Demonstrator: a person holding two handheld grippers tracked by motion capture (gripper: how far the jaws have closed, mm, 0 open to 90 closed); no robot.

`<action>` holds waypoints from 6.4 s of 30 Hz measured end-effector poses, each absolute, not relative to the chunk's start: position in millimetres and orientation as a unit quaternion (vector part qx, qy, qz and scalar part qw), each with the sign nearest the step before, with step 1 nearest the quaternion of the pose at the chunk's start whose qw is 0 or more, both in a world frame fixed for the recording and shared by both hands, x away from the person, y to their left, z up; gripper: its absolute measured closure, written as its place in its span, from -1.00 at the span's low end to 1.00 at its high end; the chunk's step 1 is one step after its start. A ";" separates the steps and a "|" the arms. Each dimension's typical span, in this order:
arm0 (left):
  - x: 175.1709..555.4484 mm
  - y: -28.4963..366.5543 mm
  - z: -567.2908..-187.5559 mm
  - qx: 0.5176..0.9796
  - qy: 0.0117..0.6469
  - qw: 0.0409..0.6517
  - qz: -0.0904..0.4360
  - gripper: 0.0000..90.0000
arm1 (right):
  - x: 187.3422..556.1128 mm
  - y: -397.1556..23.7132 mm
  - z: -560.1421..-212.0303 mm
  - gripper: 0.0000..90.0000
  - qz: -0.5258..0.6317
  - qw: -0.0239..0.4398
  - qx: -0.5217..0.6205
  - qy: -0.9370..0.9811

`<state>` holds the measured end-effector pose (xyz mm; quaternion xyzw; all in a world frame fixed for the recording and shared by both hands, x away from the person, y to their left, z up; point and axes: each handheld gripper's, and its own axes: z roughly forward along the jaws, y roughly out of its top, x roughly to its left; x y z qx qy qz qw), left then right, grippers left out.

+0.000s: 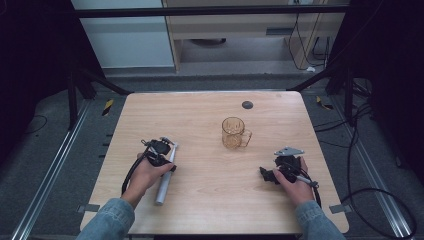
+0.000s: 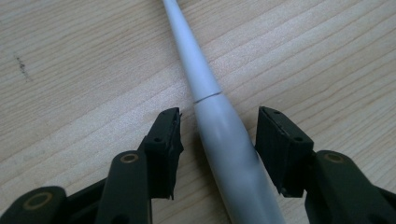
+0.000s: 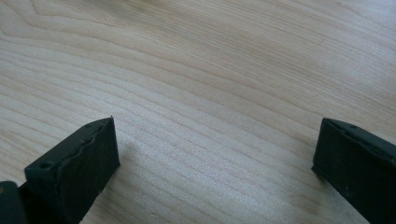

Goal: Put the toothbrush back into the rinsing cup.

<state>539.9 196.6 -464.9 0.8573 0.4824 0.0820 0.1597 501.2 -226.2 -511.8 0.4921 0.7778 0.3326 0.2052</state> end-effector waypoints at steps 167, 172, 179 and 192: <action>597.3 89.5 -315.3 0.841 0.310 0.394 0.204 0.51 | 501.1 -226.1 -511.8 -0.99 0.333 0.205 0.493 0.777; 600.1 84.0 -309.3 0.836 0.307 0.406 0.204 0.51 | 501.1 -226.1 -511.7 -0.99 0.332 0.205 0.493 0.777; 604.9 74.1 -303.9 0.834 0.302 0.412 0.207 0.51 | 501.5 -226.5 -512.2 -0.99 0.331 0.209 0.489 0.779; 605.4 59.2 -297.6 0.830 0.291 0.426 0.213 0.51 | 501.6 -226.6 -512.3 -0.99 0.331 0.211 0.488 0.779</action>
